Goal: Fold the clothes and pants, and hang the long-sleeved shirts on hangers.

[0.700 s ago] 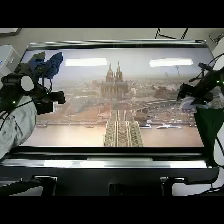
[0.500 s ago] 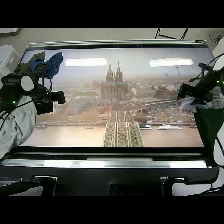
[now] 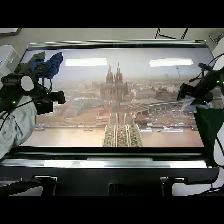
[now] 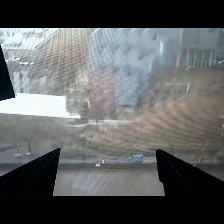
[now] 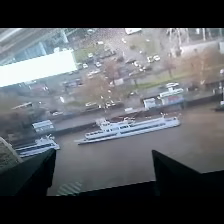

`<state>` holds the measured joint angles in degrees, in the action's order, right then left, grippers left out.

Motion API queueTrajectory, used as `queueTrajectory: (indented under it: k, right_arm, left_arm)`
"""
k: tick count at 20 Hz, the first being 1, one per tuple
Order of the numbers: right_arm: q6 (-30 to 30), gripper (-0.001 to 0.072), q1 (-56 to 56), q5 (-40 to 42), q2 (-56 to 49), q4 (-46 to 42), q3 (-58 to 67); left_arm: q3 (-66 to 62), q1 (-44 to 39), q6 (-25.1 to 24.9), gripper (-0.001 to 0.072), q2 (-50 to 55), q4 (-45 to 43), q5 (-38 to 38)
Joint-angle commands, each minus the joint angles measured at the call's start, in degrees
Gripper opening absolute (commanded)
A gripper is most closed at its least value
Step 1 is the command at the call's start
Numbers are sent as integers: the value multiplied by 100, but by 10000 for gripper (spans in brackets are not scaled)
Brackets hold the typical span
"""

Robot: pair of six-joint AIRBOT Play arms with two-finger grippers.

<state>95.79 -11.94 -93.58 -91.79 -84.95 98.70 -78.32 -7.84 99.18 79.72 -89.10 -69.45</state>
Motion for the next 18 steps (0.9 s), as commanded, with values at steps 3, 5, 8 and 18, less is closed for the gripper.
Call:
queueTrajectory:
  k: [3,5,8,18]
  right_arm:
    - [-2,696,7,94,-4,33,-2]
    - [-4,697,7,262,-4,28,-2]
    - [-2,697,7,656,-7,28,-2]
    - [-4,687,7,-114,-63,404,-15]
  left_arm:
    - [2,-9,52,690,0,24,621]
    - [0,-11,55,690,0,166,671]
    - [-245,31,-168,690,-7,-511,286]
    - [-133,3827,369,715,-302,-214,-1613]
